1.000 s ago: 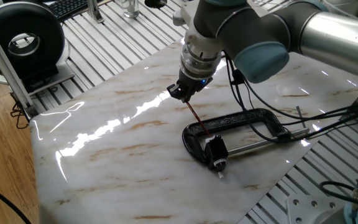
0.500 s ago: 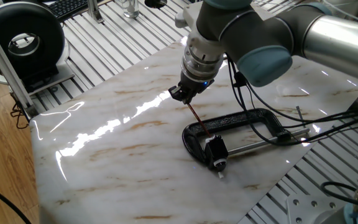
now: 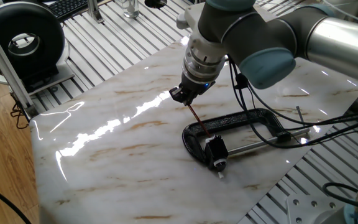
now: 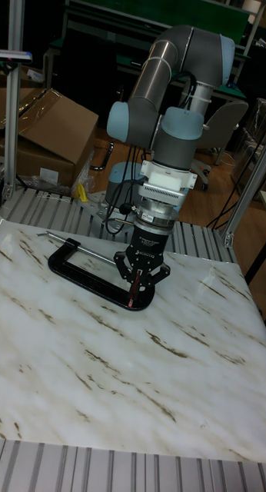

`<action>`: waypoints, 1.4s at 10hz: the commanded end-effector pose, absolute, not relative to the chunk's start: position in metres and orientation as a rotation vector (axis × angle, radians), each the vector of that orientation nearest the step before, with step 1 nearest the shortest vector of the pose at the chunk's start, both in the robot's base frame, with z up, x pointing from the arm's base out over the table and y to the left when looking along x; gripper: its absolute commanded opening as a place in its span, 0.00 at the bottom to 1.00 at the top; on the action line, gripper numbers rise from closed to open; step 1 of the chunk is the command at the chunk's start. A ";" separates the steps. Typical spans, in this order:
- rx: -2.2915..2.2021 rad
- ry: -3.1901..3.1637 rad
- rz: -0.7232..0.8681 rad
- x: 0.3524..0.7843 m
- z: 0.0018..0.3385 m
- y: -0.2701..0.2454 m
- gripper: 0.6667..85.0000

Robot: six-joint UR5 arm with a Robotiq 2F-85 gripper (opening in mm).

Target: Insert the pencil into the pencil sharpener

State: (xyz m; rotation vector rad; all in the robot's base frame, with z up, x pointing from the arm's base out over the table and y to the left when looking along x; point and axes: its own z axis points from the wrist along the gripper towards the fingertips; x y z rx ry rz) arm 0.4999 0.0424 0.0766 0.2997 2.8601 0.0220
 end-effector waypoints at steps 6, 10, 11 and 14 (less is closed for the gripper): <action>0.285 2.842 0.015 0.499 0.077 0.042 0.00; 0.289 2.844 0.013 0.492 0.075 0.047 0.00; 0.288 2.848 0.014 0.490 0.075 0.046 0.00; 0.287 2.854 0.033 0.485 0.072 0.045 0.00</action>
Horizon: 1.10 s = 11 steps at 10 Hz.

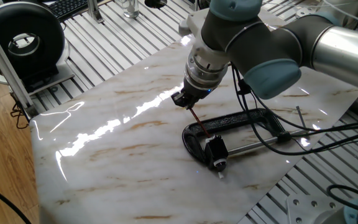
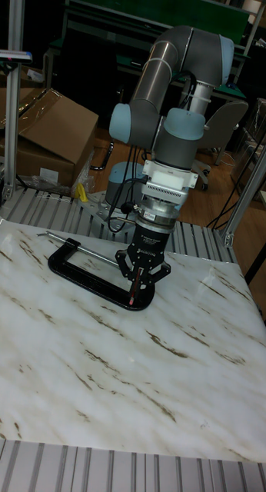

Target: Insert the pencil into the pencil sharpener

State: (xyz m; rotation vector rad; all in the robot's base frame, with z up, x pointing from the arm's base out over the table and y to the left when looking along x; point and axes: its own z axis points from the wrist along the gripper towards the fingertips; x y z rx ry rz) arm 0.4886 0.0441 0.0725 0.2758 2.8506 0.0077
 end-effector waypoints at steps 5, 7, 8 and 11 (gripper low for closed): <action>0.290 2.861 0.064 0.477 0.073 0.045 0.00; 0.290 2.857 0.074 0.476 0.072 0.044 0.00; 0.293 2.857 0.076 0.474 0.071 0.044 0.00; 0.304 2.853 0.080 0.471 0.067 0.046 0.00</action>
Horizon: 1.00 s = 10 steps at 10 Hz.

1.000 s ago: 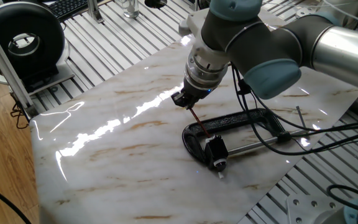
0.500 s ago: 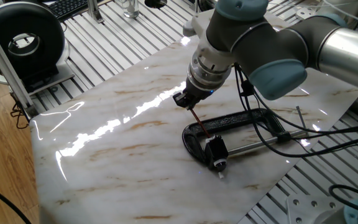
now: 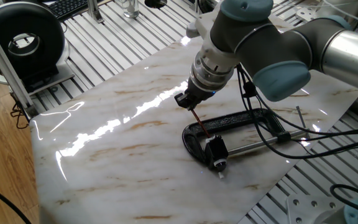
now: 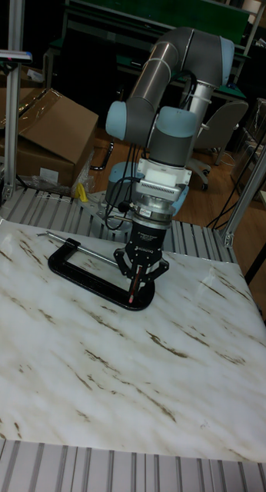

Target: Insert the pencil into the pencil sharpener

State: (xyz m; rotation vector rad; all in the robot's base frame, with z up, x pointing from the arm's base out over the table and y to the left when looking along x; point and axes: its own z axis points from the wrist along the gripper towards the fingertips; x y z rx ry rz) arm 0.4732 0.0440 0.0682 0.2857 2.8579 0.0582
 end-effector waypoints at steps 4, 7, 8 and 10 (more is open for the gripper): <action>0.287 2.857 0.097 0.471 0.066 0.048 0.00; 0.241 2.895 0.123 0.463 0.064 0.055 0.00; 0.225 2.908 0.113 0.460 0.063 0.053 0.00; 0.224 2.919 0.115 0.457 0.063 0.054 0.00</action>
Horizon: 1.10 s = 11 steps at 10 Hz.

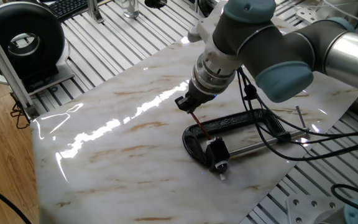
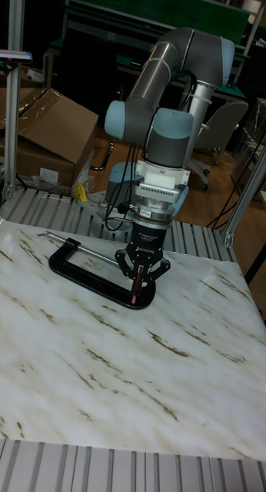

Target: Insert the pencil into the pencil sharpener

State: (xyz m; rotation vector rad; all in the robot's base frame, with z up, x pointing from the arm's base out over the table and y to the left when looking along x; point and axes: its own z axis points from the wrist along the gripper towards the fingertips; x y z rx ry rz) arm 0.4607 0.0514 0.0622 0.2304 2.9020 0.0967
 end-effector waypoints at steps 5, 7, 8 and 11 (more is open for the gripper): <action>0.231 2.906 0.090 0.452 0.068 0.053 0.00; 0.224 2.890 0.077 0.448 0.069 0.051 0.00; 0.228 2.883 0.081 0.446 0.066 0.052 0.00; 0.245 2.868 0.086 0.440 0.057 0.056 0.00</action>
